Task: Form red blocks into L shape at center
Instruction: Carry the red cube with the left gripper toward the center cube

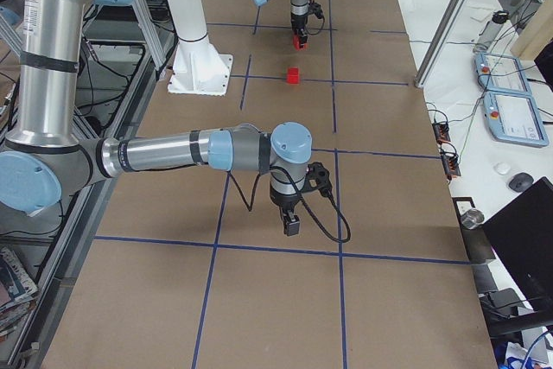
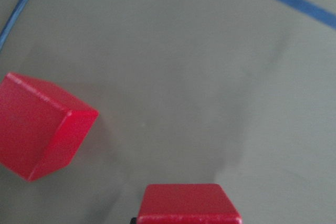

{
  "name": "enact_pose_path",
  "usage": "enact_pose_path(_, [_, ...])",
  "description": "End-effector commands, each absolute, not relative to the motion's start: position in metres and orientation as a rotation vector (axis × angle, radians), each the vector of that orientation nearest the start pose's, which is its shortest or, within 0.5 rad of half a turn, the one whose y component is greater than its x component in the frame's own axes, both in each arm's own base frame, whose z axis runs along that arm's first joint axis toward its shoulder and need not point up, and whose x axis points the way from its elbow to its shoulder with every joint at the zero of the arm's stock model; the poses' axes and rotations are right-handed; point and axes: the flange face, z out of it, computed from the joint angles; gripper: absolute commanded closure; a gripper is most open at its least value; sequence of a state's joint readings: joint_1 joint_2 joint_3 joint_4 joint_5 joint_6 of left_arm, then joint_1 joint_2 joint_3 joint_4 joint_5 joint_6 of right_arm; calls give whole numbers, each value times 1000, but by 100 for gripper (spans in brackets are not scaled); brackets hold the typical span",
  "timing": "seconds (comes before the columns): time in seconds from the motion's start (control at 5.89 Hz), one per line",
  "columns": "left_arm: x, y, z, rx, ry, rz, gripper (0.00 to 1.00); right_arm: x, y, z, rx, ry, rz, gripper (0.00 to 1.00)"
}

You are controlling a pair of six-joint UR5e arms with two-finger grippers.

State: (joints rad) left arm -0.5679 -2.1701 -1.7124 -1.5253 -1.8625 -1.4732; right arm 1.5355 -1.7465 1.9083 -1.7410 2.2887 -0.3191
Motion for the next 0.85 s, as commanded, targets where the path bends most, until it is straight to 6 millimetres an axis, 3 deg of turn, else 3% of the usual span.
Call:
enact_pose_path(0.0, [508, -457, 229, 123, 786, -96, 96, 53, -414, 594, 93, -715, -336, 0])
enact_pose_path(0.17, [526, -469, 208, 138, 808, -89, 98, 53, -413, 595, 90, -714, -335, 0])
enact_pose_path(0.34, [568, -498, 181, 126, 794, -95, 98, 53, -413, 597, 88, -713, -334, 0])
enact_pose_path(0.68, [614, -524, 153, 101, 780, -115, 98, 53, -412, 598, 86, -713, -335, 0])
